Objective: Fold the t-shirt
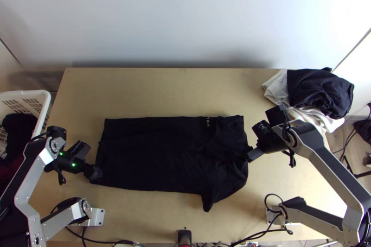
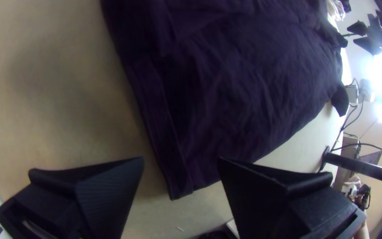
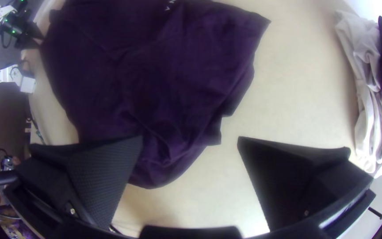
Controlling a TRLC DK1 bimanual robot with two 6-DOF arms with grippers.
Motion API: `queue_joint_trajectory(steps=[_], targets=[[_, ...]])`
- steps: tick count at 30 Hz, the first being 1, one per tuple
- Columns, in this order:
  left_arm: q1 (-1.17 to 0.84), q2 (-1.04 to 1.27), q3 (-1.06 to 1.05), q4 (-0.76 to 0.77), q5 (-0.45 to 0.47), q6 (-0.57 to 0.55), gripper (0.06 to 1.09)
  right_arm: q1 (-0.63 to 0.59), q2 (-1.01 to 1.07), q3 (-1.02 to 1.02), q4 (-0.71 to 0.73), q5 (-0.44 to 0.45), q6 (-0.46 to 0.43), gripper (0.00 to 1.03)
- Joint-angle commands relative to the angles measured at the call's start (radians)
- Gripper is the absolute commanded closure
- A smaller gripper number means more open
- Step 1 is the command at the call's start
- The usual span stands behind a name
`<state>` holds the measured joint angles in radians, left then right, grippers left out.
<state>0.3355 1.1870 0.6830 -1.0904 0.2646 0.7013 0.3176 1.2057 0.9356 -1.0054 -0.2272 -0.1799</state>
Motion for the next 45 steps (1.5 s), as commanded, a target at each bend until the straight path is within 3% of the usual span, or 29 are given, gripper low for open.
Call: queue_joint_trajectory(steps=[1, 4, 12, 13, 21, 32, 45], targets=[[-0.012, 0.023, -0.033, -0.023, -0.030, 0.038, 0.36, 0.006, -0.009, -0.003, -0.010, 0.000, 0.002, 0.03], [-0.012, 0.033, -0.046, -0.003, -0.030, 0.037, 0.38, 0.026, -0.012, -0.003, -0.030, -0.003, 0.003, 0.03], [-0.010, 0.057, -0.062, 0.041, -0.028, 0.021, 1.01, 0.221, 0.000, -0.001, -0.197, -0.049, -0.021, 0.03], [-0.010, 0.049, -0.062, 0.050, -0.027, 0.017, 1.05, 0.256, 0.005, -0.001, -0.223, -0.058, -0.029, 0.03], [-0.018, 0.036, -0.048, 0.066, -0.025, -0.039, 1.05, 0.520, 0.041, -0.017, -0.263, -0.064, -0.066, 0.03], [0.000, 0.008, -0.033, 0.073, -0.028, -0.092, 1.05, 0.818, 0.106, 0.029, -0.076, -0.034, -0.072, 0.04], [-0.003, -0.050, -0.037, 0.069, -0.028, -0.155, 1.05, 0.830, 0.126, -0.139, 0.199, 0.057, -0.104, 0.07]])
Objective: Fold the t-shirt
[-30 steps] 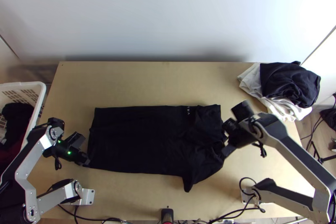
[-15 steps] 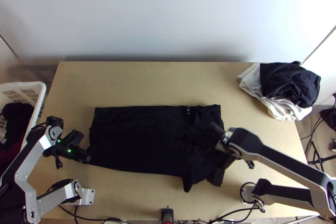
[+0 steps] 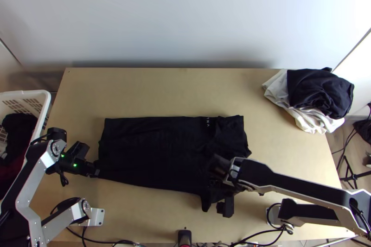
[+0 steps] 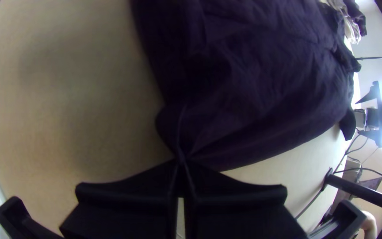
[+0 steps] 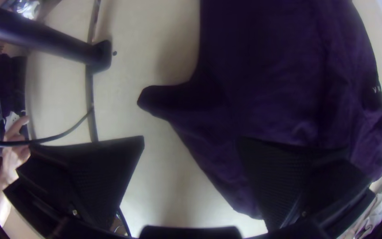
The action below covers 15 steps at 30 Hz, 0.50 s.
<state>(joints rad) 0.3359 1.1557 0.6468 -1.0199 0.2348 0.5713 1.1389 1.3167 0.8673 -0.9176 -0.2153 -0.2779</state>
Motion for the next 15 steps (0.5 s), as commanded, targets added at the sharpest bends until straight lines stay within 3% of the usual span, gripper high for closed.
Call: queue_joint_trajectory(steps=[1, 6, 15], targets=[[-0.006, -0.019, 0.001, -0.002, 0.001, -0.031, 1.05, 0.007, 0.021, -0.079, 0.122, 0.050, -0.004, 0.07], [-0.017, -0.014, 0.011, 0.004, 0.000, -0.041, 1.05, -0.002, 0.046, -0.108, 0.186, 0.099, 0.016, 0.21], [-0.020, 0.013, 0.047, 0.009, 0.000, -0.039, 1.05, -0.025, 0.059, -0.128, 0.229, 0.160, 0.025, 0.92]])
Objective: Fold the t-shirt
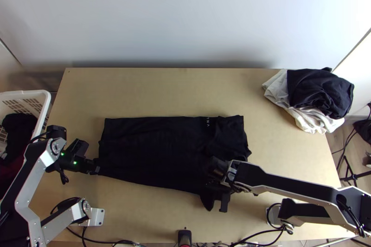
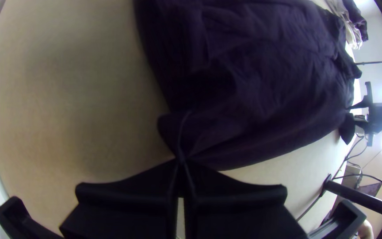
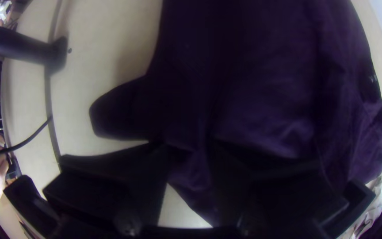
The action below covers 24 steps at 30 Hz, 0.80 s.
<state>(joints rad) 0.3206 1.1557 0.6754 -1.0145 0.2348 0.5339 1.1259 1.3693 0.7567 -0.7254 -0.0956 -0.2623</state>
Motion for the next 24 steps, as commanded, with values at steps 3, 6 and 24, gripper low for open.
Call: queue_joint_trajectory(steps=[3, 6, 24], targets=[[-0.005, 0.013, 0.023, 0.002, 0.000, 0.000, 1.05, -0.023, 0.005, -0.013, 0.035, 0.045, 0.009, 1.00], [-0.005, 0.012, 0.030, 0.002, 0.000, 0.003, 1.05, -0.041, -0.004, 0.004, 0.018, 0.045, 0.005, 1.00], [-0.051, 0.061, 0.239, -0.168, 0.034, -0.014, 1.05, -0.416, 0.014, 0.319, -0.091, 0.040, -0.137, 1.00]])
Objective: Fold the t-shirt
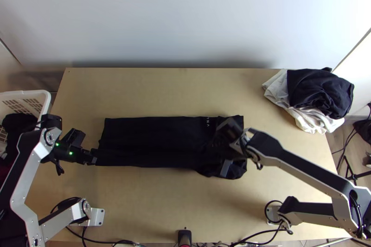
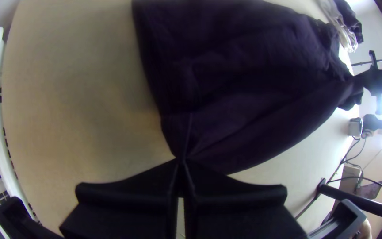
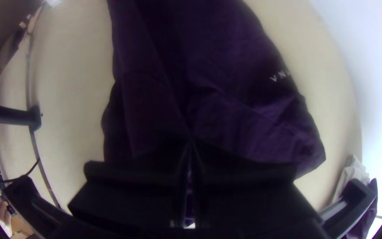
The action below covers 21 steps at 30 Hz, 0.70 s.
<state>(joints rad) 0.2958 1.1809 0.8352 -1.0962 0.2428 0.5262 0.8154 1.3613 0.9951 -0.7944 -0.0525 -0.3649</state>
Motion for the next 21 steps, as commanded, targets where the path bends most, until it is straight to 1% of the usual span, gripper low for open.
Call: queue_joint_trajectory(steps=[1, 3, 6, 8, 14, 21], targets=[[-0.029, 0.043, 0.097, -0.116, 0.039, -0.008, 1.05, -0.121, 0.025, 0.088, -0.022, -0.004, -0.037, 1.00], [-0.043, 0.063, 0.134, -0.188, 0.066, -0.008, 1.05, -0.147, 0.035, 0.109, -0.025, -0.006, -0.042, 1.00], [-0.058, 0.074, 0.177, -0.194, 0.089, -0.037, 1.05, -0.193, 0.053, 0.140, -0.029, -0.015, -0.054, 1.00], [-0.067, 0.097, 0.205, -0.179, 0.104, -0.061, 1.05, -0.216, 0.070, 0.157, -0.032, -0.017, -0.063, 1.00], [-0.106, 0.171, 0.285, -0.074, 0.104, -0.150, 1.05, -0.288, 0.134, 0.218, -0.031, -0.023, -0.083, 1.00], [-0.133, 0.273, 0.383, 0.024, 0.101, -0.230, 1.05, -0.326, 0.240, 0.303, -0.031, -0.027, -0.083, 1.00]])
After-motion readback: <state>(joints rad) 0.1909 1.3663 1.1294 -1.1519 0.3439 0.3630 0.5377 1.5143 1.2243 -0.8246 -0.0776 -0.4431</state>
